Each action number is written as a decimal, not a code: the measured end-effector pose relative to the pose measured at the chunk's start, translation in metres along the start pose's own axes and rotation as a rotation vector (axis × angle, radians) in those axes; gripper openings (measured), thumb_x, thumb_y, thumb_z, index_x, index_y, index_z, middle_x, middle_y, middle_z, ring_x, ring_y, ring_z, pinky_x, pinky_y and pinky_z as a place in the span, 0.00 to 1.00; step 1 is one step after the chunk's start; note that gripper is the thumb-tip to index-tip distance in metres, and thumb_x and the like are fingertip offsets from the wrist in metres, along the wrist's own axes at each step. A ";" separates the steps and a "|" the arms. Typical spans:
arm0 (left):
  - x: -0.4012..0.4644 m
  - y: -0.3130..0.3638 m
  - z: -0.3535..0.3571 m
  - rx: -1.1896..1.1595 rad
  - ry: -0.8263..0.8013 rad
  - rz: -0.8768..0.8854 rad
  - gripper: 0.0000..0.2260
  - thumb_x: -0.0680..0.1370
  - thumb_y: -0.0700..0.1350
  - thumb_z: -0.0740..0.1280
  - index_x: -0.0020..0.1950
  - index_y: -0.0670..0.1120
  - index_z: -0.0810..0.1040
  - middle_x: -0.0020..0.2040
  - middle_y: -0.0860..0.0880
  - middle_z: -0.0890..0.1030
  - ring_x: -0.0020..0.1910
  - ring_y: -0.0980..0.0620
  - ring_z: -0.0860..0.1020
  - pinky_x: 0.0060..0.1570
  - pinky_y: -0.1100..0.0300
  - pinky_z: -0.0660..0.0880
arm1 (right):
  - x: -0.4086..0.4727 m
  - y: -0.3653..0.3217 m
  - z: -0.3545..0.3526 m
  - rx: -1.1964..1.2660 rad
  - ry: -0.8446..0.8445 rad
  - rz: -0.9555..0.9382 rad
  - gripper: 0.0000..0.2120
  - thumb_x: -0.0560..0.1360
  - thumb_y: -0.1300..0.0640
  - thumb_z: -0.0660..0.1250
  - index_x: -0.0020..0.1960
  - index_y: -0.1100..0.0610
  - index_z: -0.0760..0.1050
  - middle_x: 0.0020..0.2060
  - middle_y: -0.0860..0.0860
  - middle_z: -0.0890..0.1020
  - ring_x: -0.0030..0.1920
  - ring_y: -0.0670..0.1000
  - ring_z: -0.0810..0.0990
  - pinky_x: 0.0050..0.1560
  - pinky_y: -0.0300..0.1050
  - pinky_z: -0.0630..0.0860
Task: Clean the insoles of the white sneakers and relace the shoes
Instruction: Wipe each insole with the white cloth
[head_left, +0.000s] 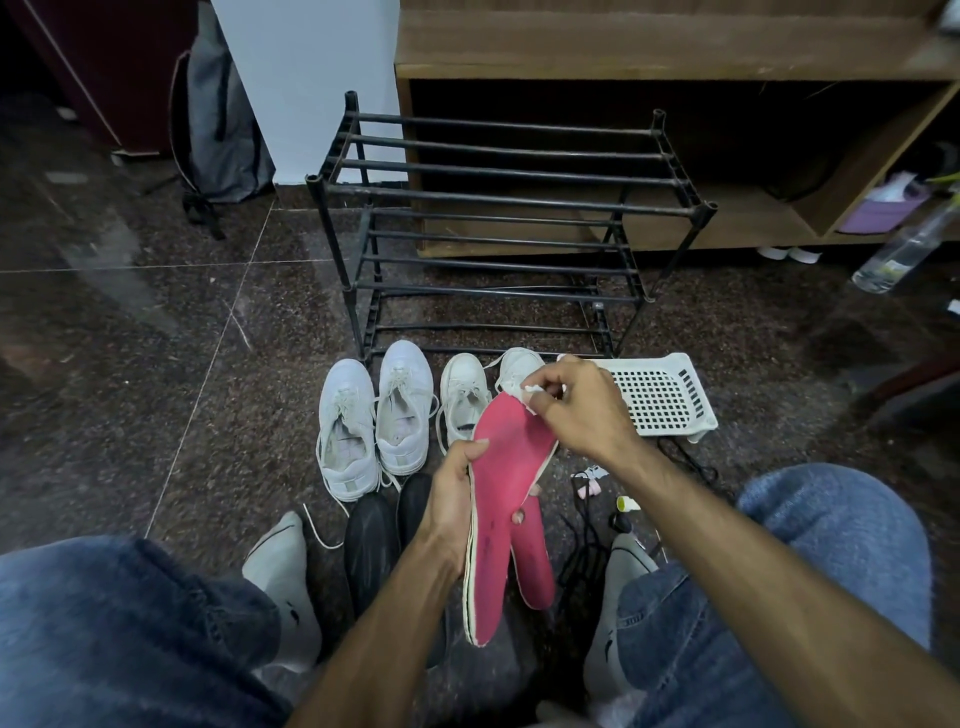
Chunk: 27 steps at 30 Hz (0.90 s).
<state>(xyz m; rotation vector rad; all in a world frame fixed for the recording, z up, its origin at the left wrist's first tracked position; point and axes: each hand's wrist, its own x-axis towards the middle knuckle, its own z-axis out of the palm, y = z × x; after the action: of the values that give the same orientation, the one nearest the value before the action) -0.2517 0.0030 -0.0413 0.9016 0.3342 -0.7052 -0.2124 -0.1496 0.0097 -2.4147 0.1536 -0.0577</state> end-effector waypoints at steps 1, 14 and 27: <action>0.000 0.000 0.000 -0.009 -0.017 -0.003 0.22 0.75 0.50 0.58 0.59 0.34 0.74 0.37 0.35 0.78 0.25 0.45 0.76 0.24 0.61 0.71 | 0.000 0.000 0.000 0.003 -0.012 -0.010 0.04 0.74 0.56 0.70 0.46 0.49 0.83 0.42 0.47 0.79 0.44 0.50 0.78 0.46 0.50 0.77; 0.010 -0.005 -0.011 -0.065 -0.310 0.017 0.35 0.60 0.52 0.74 0.60 0.33 0.73 0.44 0.35 0.80 0.31 0.45 0.75 0.24 0.61 0.70 | 0.000 -0.010 -0.002 -0.037 -0.158 -0.024 0.06 0.75 0.58 0.68 0.41 0.48 0.78 0.42 0.46 0.80 0.45 0.49 0.78 0.48 0.48 0.76; 0.012 0.001 -0.007 -0.113 -0.168 0.044 0.26 0.79 0.60 0.53 0.46 0.42 0.81 0.34 0.42 0.77 0.26 0.45 0.75 0.24 0.61 0.70 | -0.033 -0.026 0.015 -0.246 -0.166 -0.220 0.07 0.77 0.58 0.63 0.50 0.49 0.78 0.45 0.41 0.71 0.48 0.50 0.78 0.46 0.45 0.72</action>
<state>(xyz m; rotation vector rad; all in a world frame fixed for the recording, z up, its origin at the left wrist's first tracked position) -0.2421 0.0042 -0.0509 0.7348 0.2024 -0.7096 -0.2415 -0.1161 0.0158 -2.6592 -0.1922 0.0654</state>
